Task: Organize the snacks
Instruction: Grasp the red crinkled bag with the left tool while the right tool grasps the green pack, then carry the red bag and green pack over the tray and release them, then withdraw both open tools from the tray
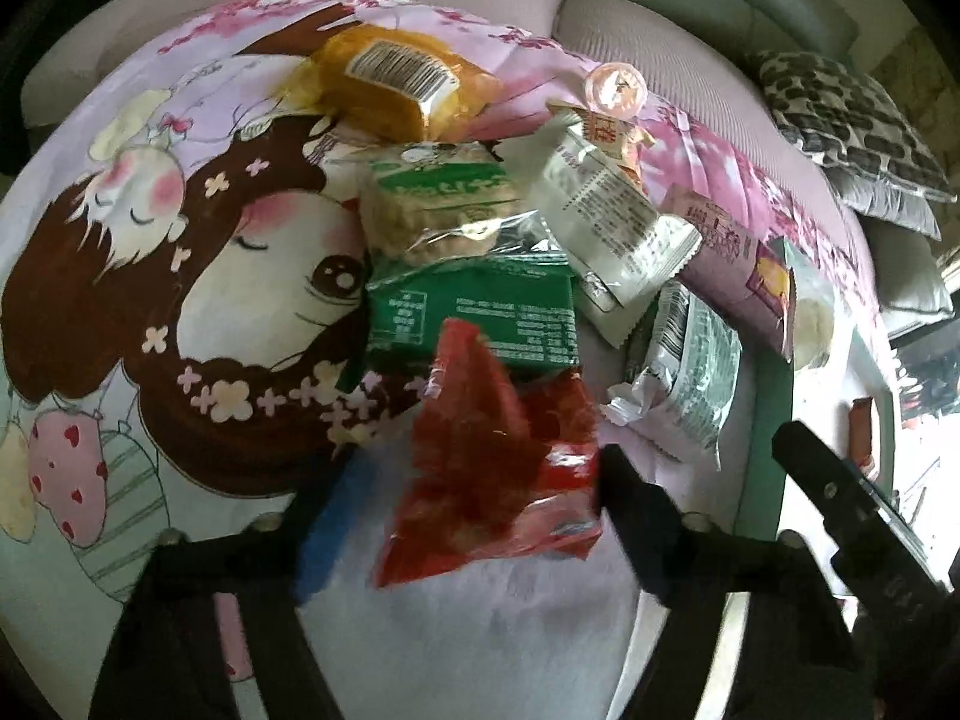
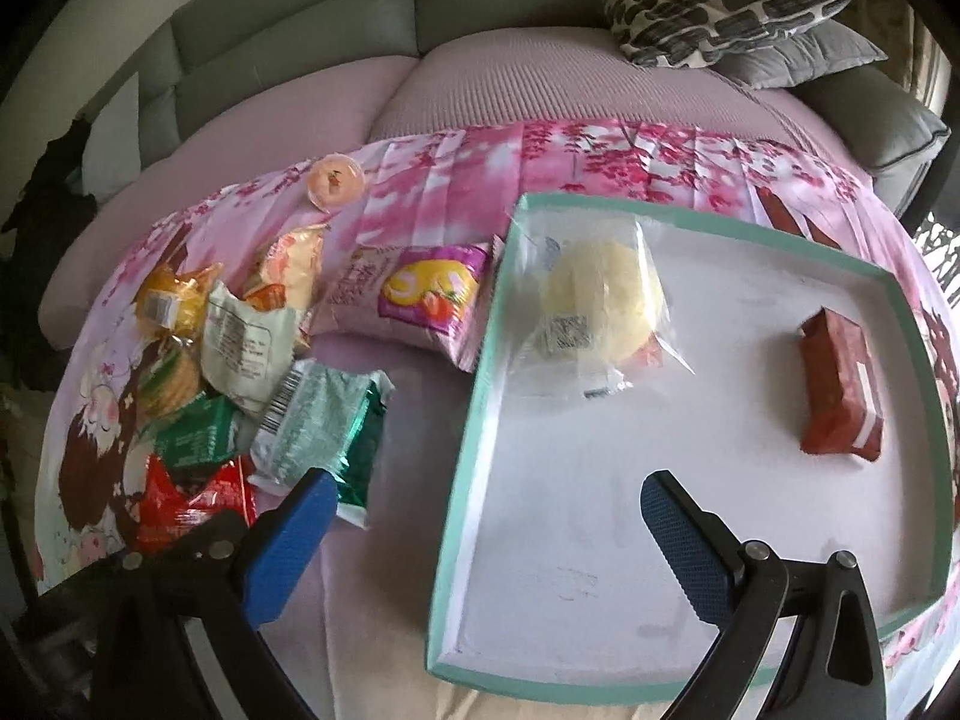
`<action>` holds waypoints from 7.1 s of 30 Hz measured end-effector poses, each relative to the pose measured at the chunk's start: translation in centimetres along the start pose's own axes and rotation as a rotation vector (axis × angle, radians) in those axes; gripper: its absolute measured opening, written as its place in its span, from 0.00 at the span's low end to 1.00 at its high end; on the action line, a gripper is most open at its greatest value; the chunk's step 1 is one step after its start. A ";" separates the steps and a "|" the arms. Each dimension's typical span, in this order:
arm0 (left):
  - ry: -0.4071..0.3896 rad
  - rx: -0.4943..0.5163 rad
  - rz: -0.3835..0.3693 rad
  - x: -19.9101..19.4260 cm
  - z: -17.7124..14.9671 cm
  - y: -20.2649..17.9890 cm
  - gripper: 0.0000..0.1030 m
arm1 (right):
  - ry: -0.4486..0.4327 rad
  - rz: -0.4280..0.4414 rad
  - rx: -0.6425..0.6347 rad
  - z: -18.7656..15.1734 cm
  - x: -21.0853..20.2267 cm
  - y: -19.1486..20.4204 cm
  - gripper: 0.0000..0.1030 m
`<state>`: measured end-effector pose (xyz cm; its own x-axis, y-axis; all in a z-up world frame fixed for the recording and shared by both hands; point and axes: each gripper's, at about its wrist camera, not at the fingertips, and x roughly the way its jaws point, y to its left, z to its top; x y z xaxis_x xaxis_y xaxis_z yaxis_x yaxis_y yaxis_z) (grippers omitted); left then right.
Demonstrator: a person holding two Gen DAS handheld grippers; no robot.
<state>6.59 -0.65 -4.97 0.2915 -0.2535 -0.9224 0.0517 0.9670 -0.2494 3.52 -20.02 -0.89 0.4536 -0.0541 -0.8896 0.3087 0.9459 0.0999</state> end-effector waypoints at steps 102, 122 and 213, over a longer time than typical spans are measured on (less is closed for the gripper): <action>-0.305 0.025 -0.072 -8.9 0.6 -3.9 0.59 | -0.144 -0.035 0.168 1.8 -5.4 -5.2 0.55; -0.236 0.331 -0.224 -5.8 -2.2 -16.3 0.59 | -0.187 -0.245 0.470 0.4 -8.2 -19.3 0.55; -0.360 0.057 0.195 -4.2 3.4 -8.1 1.00 | -0.213 -0.082 0.217 2.5 -3.3 -10.4 1.00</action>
<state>8.14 -7.35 1.97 0.6163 -0.0502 -0.7859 0.0121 0.9984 -0.0544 0.90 -30.51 2.16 0.5776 -0.2149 -0.7875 0.5125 0.8464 0.1449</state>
